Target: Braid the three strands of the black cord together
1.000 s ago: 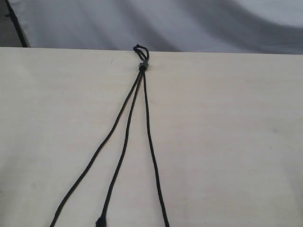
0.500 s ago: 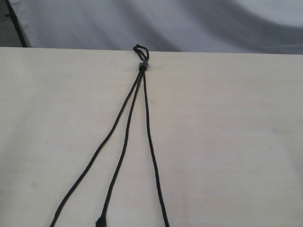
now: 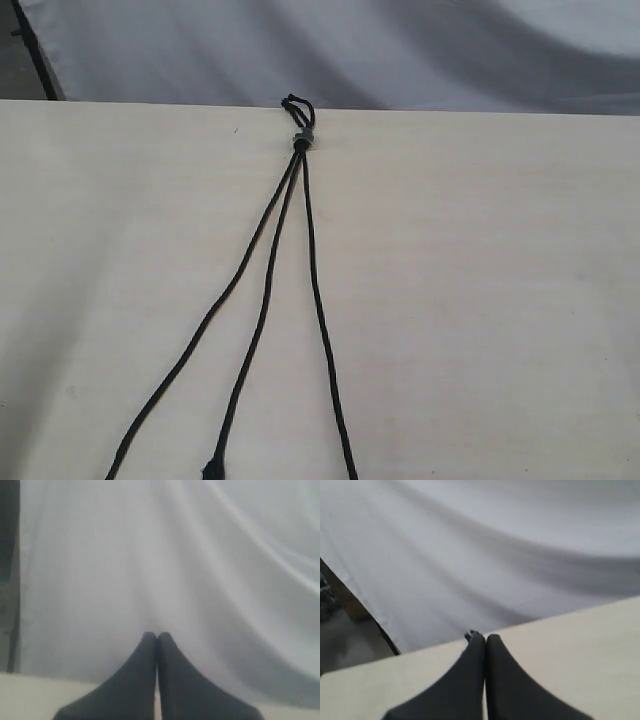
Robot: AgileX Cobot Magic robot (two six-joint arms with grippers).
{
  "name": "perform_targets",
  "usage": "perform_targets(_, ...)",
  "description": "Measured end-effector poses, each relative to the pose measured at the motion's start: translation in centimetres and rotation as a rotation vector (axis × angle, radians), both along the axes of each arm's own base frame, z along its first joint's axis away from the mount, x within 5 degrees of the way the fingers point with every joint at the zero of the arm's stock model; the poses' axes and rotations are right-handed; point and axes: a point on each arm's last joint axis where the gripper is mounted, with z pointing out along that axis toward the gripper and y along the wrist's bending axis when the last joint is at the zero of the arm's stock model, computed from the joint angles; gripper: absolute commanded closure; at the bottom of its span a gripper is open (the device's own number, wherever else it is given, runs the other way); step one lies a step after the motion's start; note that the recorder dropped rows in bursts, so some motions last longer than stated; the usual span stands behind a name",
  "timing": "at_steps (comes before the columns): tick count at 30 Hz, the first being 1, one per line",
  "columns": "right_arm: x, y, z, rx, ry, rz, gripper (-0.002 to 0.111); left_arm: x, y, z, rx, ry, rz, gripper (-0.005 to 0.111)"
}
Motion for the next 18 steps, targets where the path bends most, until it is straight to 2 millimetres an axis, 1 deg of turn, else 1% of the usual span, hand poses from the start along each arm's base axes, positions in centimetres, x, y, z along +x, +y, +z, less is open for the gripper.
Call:
perform_targets(3,2.4,0.2,-0.4,-0.035,0.174,0.012,0.108,2.6,0.3,-0.4,0.016,0.193,0.002,0.107)
perform_targets(4,3.0,0.2,-0.5,-0.041,0.225,0.017,0.108,3.5,0.4,-0.8,0.021,0.257,0.002,0.107)
perform_targets(7,5.4,0.4,-2.0,-0.065,0.399,0.028,0.108,5.6,0.1,-2.4,0.029,0.436,-0.02,0.107)
perform_targets(9,6.8,0.6,-3.5,-0.082,0.513,0.045,0.108,6.7,-0.6,-3.5,0.052,0.556,-0.051,0.107)
perform_targets(13,9.0,1.7,-6.4,-0.13,0.682,0.111,0.108,8.8,-3.4,-4.9,0.133,0.759,-0.15,0.107)
perform_targets(18,10.6,3.7,-8.8,-0.189,0.737,0.201,0.108,9.8,-8.3,-6.5,0.225,0.884,-0.328,0.107)
